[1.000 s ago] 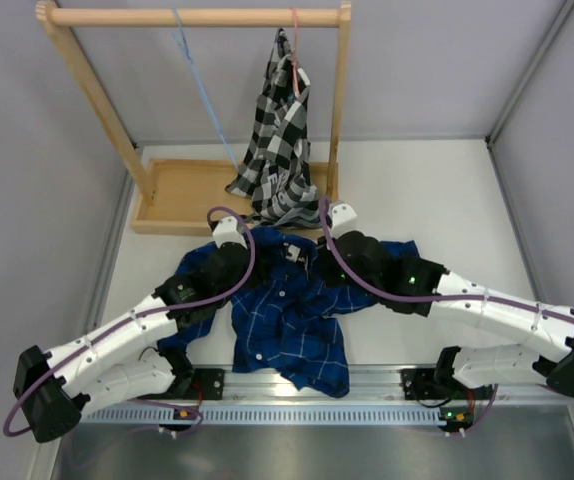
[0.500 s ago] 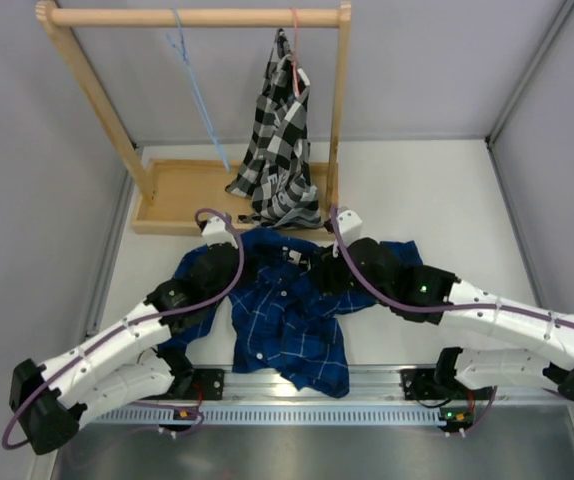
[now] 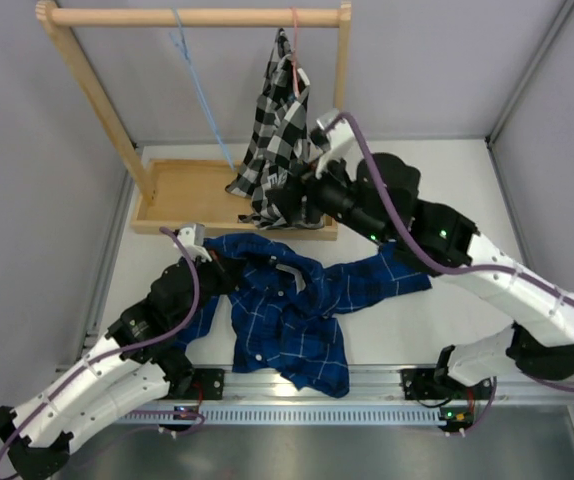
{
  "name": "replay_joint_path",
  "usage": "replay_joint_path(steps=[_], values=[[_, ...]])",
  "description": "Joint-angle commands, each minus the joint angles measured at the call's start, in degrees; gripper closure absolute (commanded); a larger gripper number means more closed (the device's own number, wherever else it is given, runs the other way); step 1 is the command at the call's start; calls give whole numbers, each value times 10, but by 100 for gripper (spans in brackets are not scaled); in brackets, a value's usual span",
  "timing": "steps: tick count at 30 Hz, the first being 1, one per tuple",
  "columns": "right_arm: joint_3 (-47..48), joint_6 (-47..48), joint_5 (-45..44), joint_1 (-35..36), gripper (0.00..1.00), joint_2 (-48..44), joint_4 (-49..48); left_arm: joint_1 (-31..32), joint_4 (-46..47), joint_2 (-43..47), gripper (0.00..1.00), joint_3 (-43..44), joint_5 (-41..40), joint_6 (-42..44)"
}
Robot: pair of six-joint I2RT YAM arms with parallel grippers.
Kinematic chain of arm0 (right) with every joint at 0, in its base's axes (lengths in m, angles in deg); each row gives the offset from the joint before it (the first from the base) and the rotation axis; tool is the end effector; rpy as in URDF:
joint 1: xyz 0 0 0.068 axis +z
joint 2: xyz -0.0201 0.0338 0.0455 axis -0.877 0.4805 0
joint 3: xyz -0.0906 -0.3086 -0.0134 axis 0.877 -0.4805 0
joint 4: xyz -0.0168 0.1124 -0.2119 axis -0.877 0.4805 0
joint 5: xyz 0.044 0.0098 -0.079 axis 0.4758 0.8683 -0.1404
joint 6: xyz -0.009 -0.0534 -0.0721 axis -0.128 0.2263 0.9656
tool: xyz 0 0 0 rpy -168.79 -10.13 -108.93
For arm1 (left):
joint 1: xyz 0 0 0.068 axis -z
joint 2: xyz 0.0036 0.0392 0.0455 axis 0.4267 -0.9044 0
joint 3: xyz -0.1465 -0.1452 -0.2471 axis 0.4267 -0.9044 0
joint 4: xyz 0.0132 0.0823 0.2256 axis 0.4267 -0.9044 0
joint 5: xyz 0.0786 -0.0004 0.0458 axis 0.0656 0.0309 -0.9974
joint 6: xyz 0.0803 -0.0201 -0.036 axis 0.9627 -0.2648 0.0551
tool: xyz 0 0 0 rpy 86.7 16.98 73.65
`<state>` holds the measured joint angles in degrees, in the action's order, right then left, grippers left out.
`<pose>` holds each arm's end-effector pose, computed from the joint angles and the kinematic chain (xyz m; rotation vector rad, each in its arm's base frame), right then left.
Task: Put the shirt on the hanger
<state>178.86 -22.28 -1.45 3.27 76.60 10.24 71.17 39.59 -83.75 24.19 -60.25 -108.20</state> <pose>0.1353 0.2382 0.5334 -0.5851 1.6361 0.7979 0.1001 -0.0643 0.3127 -0.1145 1.8860 -0.7044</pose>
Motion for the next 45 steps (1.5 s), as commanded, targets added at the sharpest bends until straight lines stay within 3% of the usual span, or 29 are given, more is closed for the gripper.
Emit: replay_joint_path(steps=[1, 5, 8, 15, 35, 40, 45], values=[[126, 86, -62, 10, 45, 118, 33, -2, 0, 27, 100, -13, 12, 5], [260, 163, -89, -2, 46, 229, 32, -2, 0, 29, 100, -18, 12, 10], [363, 179, -55, -34, 46, 300, 33, -2, 0, 26, 100, -23, 18, 17], [470, 186, 4, -83, 44, 405, 32, -2, 0, 18, 100, -36, 2, 29], [497, 207, 47, -135, 64, 490, -67, -2, 0, -13, 100, -50, -7, 29], [493, 206, 52, -136, 77, 493, -71, -2, 0, -7, 100, -53, -7, 28], [483, 206, 40, -135, 78, 494, -91, -2, 0, -4, 100, -57, 0, 27]])
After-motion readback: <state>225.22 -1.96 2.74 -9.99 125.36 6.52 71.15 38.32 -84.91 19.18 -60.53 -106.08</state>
